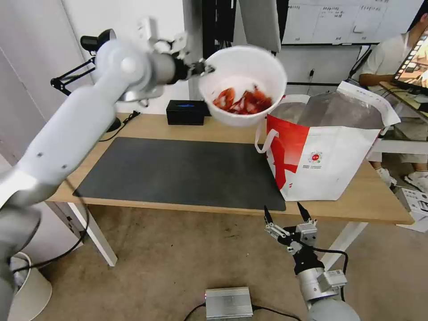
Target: Pick up the trash from the table and place it into the takeout bag.
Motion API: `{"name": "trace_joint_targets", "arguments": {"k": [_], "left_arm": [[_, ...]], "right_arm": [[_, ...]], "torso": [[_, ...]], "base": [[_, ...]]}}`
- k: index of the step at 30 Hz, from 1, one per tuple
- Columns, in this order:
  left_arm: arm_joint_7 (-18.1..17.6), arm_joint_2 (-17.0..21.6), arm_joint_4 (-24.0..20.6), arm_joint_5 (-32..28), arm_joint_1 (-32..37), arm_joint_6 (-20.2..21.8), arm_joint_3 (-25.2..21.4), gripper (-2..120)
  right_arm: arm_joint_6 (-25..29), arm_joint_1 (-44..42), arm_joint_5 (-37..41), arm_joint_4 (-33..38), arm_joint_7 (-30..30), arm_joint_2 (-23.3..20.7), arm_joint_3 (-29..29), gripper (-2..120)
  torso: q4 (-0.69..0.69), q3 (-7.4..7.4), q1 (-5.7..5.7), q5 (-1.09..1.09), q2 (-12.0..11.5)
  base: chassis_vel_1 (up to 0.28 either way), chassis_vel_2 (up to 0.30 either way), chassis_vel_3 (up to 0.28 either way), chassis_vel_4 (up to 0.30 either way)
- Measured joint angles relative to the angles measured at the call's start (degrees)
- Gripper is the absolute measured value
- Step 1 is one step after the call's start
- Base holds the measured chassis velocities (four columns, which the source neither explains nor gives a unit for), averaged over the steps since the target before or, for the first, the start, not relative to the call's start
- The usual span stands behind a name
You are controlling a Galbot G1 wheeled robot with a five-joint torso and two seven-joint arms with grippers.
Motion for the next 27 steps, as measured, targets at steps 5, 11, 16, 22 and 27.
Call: {"name": "trace_joint_targets", "arguments": {"k": [5,11,16,22,27], "left_arm": [[-1.1,-5.61,7.89,-0.13,-4.22,0.13,1.27,0],[-2.39,-10.59,12.14,-0.09,-6.51,0.03,3.26,0],[-3.05,-13.64,13.82,0.38,-6.72,-0.22,4.03,0],[-2.97,-18.83,16.12,3.14,-5.27,-1.29,4.49,0],[-2.71,-22.49,18.34,5.17,-4.22,-1.95,4.45,0]], "right_arm": [[0.0,0.0,0.0,0.0,0.0,0.0,0.0,100],[0.0,0.0,0.0,0.0,0.0,0.0,0.0,100],[0.0,0.0,0.0,0.0,0.0,0.0,0.0,100],[0.0,0.0,0.0,0.0,0.0,0.0,0.0,100],[0.0,0.0,0.0,0.0,0.0,0.0,0.0,100]], "torso": [[0.02,0.0,0.0,-0.02,0.0],[0.0,0.0,0.0,-0.01,0.0],[0.0,0.0,0.0,-0.01,0.0],[0.02,0.0,0.0,-0.02,0.0],[0.0,0.0,0.0,-0.02,0.0]], "base": [[0.0,0.0,0.0,0.0],[0.0,0.0,0.0,0.0],[0.0,0.0,0.0,0.0],[0.0,0.0,0.0,0.0],[0.0,0.0,0.0,0.0]]}}
